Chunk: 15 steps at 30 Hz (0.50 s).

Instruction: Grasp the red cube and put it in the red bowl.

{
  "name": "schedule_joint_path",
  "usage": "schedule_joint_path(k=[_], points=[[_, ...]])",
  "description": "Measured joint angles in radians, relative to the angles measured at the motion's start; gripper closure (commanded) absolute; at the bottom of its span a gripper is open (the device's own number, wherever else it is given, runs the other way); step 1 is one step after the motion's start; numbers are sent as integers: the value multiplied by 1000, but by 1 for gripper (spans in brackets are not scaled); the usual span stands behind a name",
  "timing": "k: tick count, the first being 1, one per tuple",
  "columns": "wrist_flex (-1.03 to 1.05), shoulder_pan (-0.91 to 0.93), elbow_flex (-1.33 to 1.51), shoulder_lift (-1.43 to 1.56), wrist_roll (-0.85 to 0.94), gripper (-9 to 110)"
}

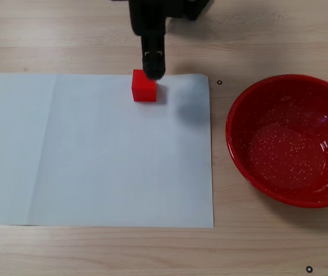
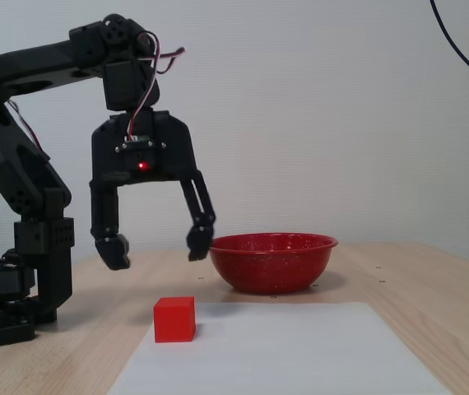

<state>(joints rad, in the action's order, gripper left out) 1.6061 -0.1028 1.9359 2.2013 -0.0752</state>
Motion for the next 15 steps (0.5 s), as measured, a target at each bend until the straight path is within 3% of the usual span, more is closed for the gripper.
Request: schedule_joint_path(k=[15], points=[[-164,-46,-12,-204,-15,49]])
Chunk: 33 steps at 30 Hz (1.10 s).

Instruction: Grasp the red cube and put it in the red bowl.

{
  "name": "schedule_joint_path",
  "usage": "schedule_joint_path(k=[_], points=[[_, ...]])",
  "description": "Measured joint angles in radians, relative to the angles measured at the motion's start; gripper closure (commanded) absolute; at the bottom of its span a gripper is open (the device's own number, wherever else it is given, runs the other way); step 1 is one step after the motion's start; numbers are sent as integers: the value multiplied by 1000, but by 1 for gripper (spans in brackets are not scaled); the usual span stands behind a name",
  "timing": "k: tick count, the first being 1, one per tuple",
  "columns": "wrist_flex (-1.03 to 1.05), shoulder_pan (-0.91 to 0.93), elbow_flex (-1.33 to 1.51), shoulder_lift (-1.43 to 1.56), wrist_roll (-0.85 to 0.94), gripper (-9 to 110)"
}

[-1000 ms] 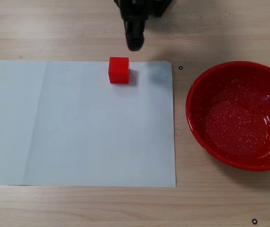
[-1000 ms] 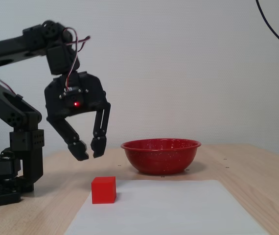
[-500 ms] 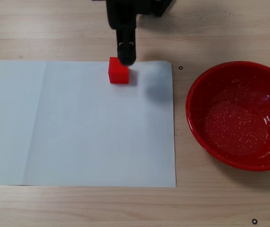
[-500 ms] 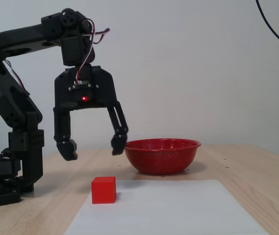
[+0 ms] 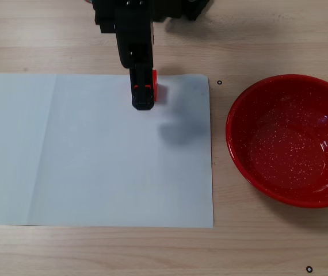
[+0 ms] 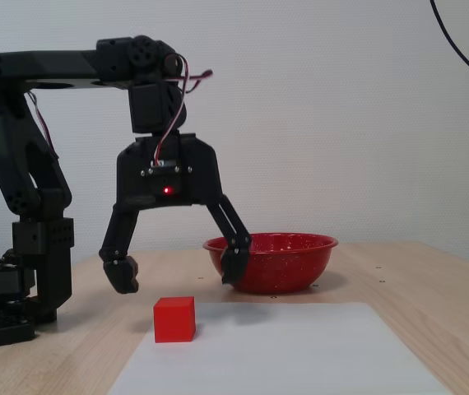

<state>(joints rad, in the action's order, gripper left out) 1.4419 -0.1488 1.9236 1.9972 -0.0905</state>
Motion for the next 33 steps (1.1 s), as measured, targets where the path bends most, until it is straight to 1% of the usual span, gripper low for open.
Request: schedule_joint_path(k=[9,19,33], points=[[-74,2,17,-35,-12,49],[-163,0,87,-78,-44,46],[-235,0,106,-143,-43,48]])
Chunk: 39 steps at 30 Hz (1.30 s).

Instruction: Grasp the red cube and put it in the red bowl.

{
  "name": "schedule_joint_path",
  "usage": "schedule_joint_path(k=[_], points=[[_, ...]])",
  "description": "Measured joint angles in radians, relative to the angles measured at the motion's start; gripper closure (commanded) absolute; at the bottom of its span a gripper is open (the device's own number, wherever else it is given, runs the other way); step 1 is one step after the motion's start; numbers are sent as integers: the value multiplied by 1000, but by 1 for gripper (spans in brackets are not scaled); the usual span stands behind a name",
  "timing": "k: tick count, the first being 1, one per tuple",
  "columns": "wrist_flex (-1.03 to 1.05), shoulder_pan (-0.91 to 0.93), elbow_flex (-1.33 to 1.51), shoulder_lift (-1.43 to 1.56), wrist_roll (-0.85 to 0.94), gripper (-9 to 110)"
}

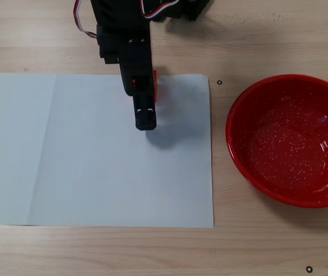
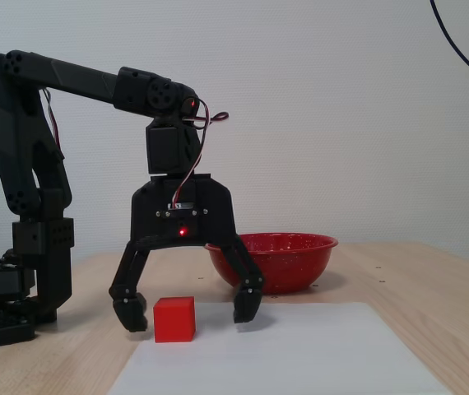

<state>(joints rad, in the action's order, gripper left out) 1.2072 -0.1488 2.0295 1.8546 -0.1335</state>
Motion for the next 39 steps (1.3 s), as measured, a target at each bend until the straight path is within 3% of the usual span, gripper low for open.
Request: schedule_joint_path(k=[23,39], points=[[-25,0,46,-8,-2,57],[-15,-2,49,-2,-37,82]])
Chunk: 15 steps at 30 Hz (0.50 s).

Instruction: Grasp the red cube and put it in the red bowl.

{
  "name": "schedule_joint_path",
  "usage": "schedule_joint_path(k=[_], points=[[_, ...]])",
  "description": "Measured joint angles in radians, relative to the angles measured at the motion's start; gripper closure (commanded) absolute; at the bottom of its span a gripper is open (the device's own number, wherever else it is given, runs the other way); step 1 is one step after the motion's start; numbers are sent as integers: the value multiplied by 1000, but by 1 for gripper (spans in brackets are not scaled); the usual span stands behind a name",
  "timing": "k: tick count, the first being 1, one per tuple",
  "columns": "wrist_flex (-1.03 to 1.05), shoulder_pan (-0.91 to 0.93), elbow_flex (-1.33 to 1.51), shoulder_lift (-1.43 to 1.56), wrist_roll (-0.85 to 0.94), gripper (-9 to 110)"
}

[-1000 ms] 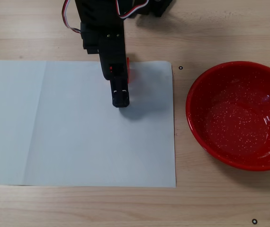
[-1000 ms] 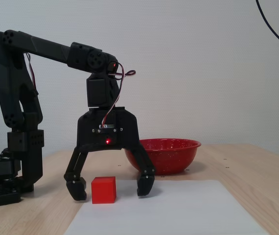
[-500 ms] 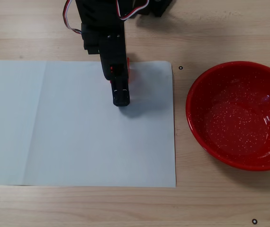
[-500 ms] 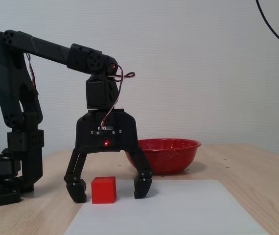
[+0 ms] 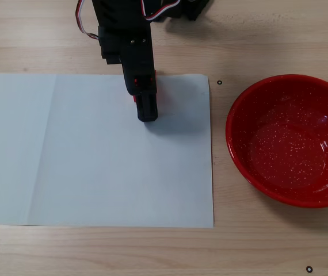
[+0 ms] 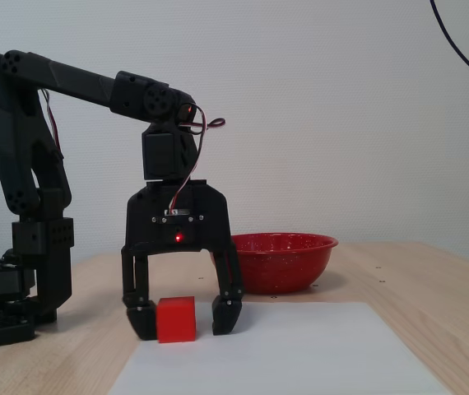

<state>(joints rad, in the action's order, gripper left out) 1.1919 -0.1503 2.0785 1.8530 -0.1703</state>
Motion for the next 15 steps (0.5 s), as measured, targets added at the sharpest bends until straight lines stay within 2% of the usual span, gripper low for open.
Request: schedule_joint_path(k=[5,15], points=[[32,9,0,2,-5,101],[126,12,-2,8,-6,101]])
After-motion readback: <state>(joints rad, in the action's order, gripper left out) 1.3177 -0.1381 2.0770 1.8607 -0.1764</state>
